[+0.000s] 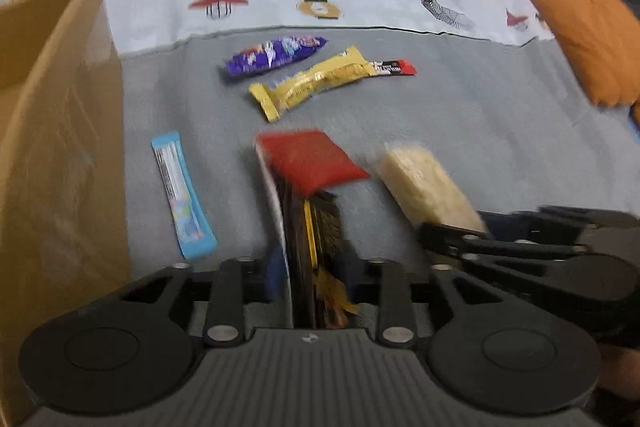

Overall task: Organize snacks
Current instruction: 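Carry both packs over the box and open both tools to release them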

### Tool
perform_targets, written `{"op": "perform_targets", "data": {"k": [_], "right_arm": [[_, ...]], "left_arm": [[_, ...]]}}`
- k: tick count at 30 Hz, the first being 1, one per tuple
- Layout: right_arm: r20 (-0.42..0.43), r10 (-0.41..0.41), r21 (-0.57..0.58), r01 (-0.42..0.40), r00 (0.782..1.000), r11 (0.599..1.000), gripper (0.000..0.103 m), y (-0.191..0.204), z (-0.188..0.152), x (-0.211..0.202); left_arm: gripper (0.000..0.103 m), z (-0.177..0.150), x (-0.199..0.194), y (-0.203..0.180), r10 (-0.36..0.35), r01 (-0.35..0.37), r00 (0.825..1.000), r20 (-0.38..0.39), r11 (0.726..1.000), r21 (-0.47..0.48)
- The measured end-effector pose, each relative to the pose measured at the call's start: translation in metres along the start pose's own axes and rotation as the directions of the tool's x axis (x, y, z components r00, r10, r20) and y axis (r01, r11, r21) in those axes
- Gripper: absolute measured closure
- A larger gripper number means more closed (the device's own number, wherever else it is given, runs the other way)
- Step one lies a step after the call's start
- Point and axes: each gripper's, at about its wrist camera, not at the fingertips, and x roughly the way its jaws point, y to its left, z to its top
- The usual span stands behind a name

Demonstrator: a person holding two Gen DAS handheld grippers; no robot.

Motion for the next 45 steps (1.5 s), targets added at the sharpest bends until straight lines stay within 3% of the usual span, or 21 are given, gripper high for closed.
{"op": "perform_targets", "data": {"k": [4,5,8,10,12,15,16,18,20,21,22,23,24,25,26,27,30,36,41,45], "right_arm": [[0.011,-0.033,0.022,0.032,0.999,0.999,0.064,-0.014,0.003,0.002],[0.000,-0.027,0.020,0.027,1.000,0.999,0.063,-0.016,0.004,0.006],[-0.016,-0.015,-0.027,0.014,1.000,1.000,0.061,-0.018,0.010,0.015],[-0.019,-0.010,-0.046,0.009,1.000,0.999,0.060,-0.019,0.014,0.018],[-0.019,0.006,-0.036,-0.006,1.000,0.999,0.060,-0.024,0.017,0.020],[-0.013,0.023,-0.001,-0.023,1.000,1.000,0.062,-0.030,0.021,0.018],[-0.007,0.029,0.012,-0.029,1.000,1.000,0.063,-0.032,0.021,0.016],[0.000,0.041,0.017,-0.041,0.999,0.999,0.064,-0.034,0.021,0.014],[-0.012,0.046,0.004,-0.046,0.999,0.999,0.063,-0.034,0.021,0.016],[-0.021,0.043,-0.009,-0.044,0.999,0.999,0.061,-0.032,0.020,0.019],[-0.029,0.034,-0.033,-0.035,0.999,0.999,0.060,-0.029,0.019,0.022],[-0.025,0.030,-0.066,-0.031,0.999,0.997,0.052,-0.023,0.018,0.024],[-0.027,0.030,-0.098,-0.032,0.999,0.995,0.039,-0.017,0.018,0.026],[-0.032,0.020,-0.139,-0.025,0.999,0.990,0.037,-0.010,0.018,0.028],[-0.027,-0.004,-0.166,-0.001,1.000,0.986,0.042,-0.005,0.017,0.029],[-0.014,-0.030,-0.169,0.027,0.999,0.985,0.064,-0.005,0.018,0.028],[0.018,0.031,-0.046,-0.030,0.999,0.998,0.065,-0.023,0.024,0.017],[0.127,0.027,-0.035,-0.023,0.992,0.999,0.065,-0.015,0.025,-0.030],[0.199,0.094,-0.016,-0.092,0.976,0.996,0.064,0.023,0.028,-0.079],[0.250,0.150,-0.080,-0.134,0.957,0.988,0.064,0.071,0.038,-0.117]], "left_arm": [[0.048,0.011,0.021,0.003,-0.007,0.007,0.999,-0.034,1.000,-0.014],[0.050,0.014,0.023,0.005,-0.016,0.014,0.999,-0.047,0.999,-0.032],[0.078,0.019,0.010,0.003,0.000,-0.004,0.997,-0.073,0.999,-0.052],[0.081,0.018,0.005,0.000,-0.003,0.001,0.998,-0.065,1.000,-0.027],[0.085,0.016,0.015,0.004,0.050,-0.053,0.995,-0.083,0.998,-0.035],[0.090,0.016,0.022,0.025,0.015,-0.033,0.994,-0.109,0.986,-0.164],[0.091,0.017,0.020,0.027,0.026,-0.044,0.994,-0.106,0.985,-0.169],[0.091,0.017,0.022,0.023,0.046,-0.058,0.994,-0.100,0.991,-0.117],[0.089,0.018,0.030,0.018,0.020,-0.028,0.994,-0.103,0.997,-0.076],[0.081,0.019,0.034,0.016,0.015,-0.022,0.994,-0.106,0.998,-0.066],[0.080,0.020,0.038,0.016,0.015,-0.022,0.994,-0.109,0.997,-0.067],[0.080,0.020,0.040,0.014,0.018,-0.024,0.995,-0.102,0.998,-0.058],[0.083,0.020,0.041,0.010,0.028,-0.031,0.995,-0.092,0.999,-0.030],[0.088,0.021,0.041,0.007,0.035,-0.037,0.995,-0.093,0.999,-0.019],[0.097,0.022,0.039,0.008,0.025,-0.029,0.994,-0.106,0.999,-0.031],[0.097,0.024,0.036,0.011,0.002,-0.010,0.993,-0.119,0.998,-0.068],[0.097,0.026,0.014,0.014,0.005,-0.014,0.996,-0.093,0.995,-0.097],[0.097,0.039,-0.057,0.027,0.010,-0.008,1.000,0.018,0.993,-0.114],[0.097,0.043,-0.120,0.040,0.012,0.007,0.991,0.135,0.991,-0.137],[0.097,0.040,-0.165,0.046,0.020,0.011,0.976,0.215,0.990,-0.143]]}}
